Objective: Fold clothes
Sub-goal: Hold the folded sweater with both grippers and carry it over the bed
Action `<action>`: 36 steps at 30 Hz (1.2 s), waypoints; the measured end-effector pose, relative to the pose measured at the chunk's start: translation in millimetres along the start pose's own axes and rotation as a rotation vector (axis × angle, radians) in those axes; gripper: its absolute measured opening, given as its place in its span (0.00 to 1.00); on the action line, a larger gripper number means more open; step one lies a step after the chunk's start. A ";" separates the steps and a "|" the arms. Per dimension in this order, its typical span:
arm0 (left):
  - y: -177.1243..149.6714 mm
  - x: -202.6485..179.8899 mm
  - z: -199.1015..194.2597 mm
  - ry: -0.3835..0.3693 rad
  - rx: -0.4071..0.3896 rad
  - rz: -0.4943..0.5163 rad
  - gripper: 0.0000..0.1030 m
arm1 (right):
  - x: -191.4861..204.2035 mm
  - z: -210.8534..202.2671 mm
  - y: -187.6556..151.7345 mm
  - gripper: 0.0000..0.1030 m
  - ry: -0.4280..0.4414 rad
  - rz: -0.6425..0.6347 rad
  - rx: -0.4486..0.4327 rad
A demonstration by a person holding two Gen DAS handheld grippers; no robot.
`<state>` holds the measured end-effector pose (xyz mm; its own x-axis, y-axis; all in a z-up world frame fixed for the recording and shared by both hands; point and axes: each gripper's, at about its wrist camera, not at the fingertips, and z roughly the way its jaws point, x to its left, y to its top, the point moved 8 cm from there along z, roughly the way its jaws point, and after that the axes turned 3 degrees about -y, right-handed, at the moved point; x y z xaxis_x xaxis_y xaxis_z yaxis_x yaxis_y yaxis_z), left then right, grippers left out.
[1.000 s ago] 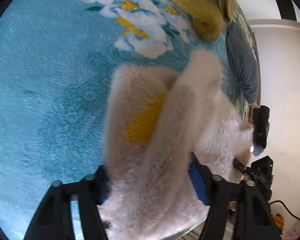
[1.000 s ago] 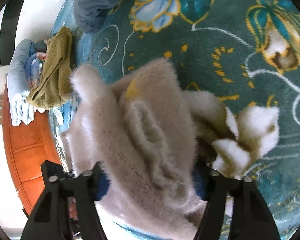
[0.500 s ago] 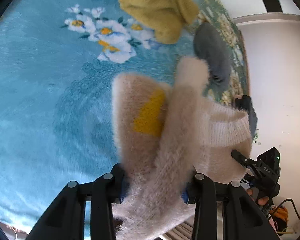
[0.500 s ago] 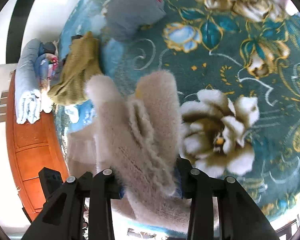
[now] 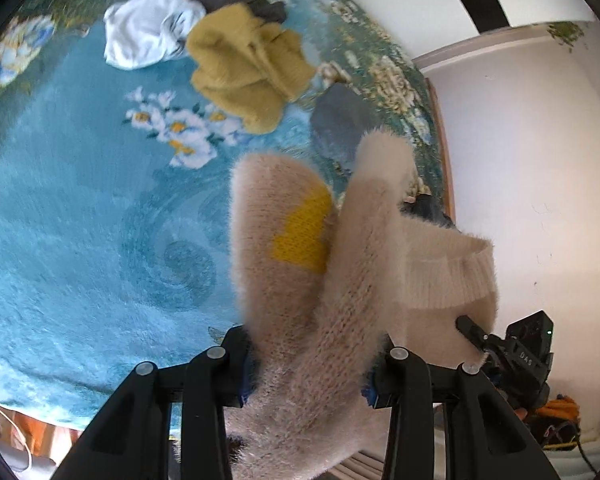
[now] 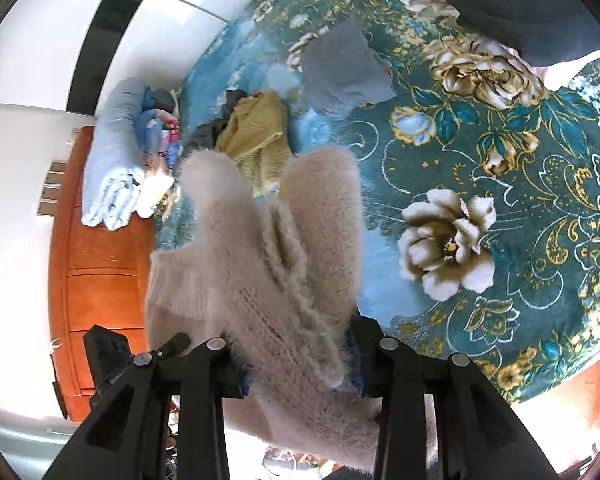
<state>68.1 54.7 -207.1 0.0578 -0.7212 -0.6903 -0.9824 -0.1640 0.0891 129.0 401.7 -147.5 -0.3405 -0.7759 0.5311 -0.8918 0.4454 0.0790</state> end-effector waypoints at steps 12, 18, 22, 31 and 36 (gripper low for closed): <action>10.8 -85.5 15.0 0.010 -0.030 0.069 0.41 | -17.4 -46.0 24.8 0.36 0.066 0.007 -0.008; -1.1 -133.7 48.8 0.010 -0.116 0.010 0.41 | -42.1 -69.6 74.7 0.36 0.084 -0.086 0.040; -16.3 -167.3 79.5 0.000 -0.172 -0.063 0.41 | -64.5 -90.5 115.0 0.36 0.086 -0.158 0.089; -45.6 -233.0 155.0 0.005 -0.077 -0.077 0.41 | -124.0 -135.8 165.8 0.36 0.025 -0.239 0.172; -35.9 -259.3 187.2 -0.016 -0.010 -0.016 0.41 | -157.9 -146.8 174.5 0.36 0.008 -0.169 0.161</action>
<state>55.2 373.6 -165.7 0.0709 -0.7072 -0.7034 -0.9795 -0.1826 0.0849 70.9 667.6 -93.7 -0.1809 -0.8296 0.5282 -0.9721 0.2322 0.0317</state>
